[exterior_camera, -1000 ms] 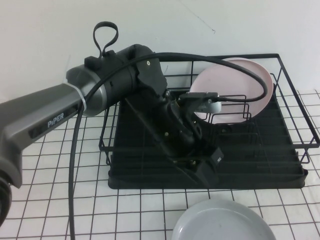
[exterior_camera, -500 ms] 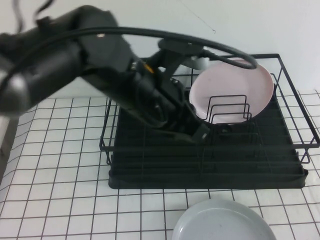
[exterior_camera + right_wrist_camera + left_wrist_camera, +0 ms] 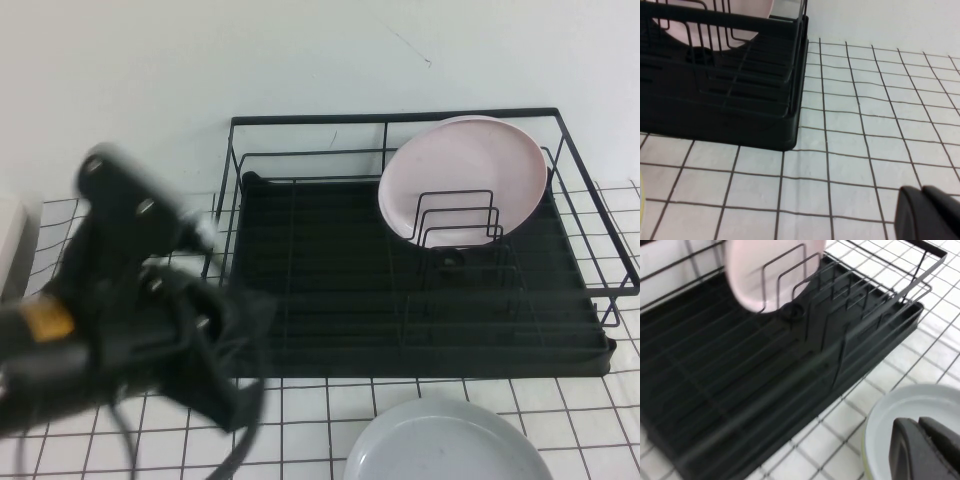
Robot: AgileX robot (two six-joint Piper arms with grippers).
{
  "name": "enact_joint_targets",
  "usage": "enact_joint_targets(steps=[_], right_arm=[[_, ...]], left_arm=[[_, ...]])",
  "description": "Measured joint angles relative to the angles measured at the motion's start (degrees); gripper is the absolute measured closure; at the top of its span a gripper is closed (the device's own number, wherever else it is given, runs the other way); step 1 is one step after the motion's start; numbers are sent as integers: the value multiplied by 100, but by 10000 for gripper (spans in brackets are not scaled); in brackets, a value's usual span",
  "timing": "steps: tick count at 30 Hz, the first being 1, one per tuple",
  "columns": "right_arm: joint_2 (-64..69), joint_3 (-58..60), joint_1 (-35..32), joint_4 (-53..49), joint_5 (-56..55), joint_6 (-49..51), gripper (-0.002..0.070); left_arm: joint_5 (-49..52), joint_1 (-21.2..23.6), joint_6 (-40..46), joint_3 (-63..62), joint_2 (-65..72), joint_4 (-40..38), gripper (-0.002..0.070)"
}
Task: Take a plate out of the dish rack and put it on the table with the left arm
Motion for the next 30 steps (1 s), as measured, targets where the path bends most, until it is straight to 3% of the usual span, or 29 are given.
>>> enact_joint_targets(steps=[7,14,20,25,30], right_arm=[[0,0,0,0,0,0,678],[0,0,0,0,0,0,678],[0,0,0,0,0,0,678],[0,0,0,0,0,0,678],[0,0,0,0,0,0,678]], left_arm=[[-485,0,87,1279,-985,38,676],[-545,0,257,1422,-1064,337,676],[-1868,0,348,1996,-1430,736,676],[-2955,424,-91,3286,-2857,968,676],[-3303,1407,-574,4291,-4332,1292,676]])
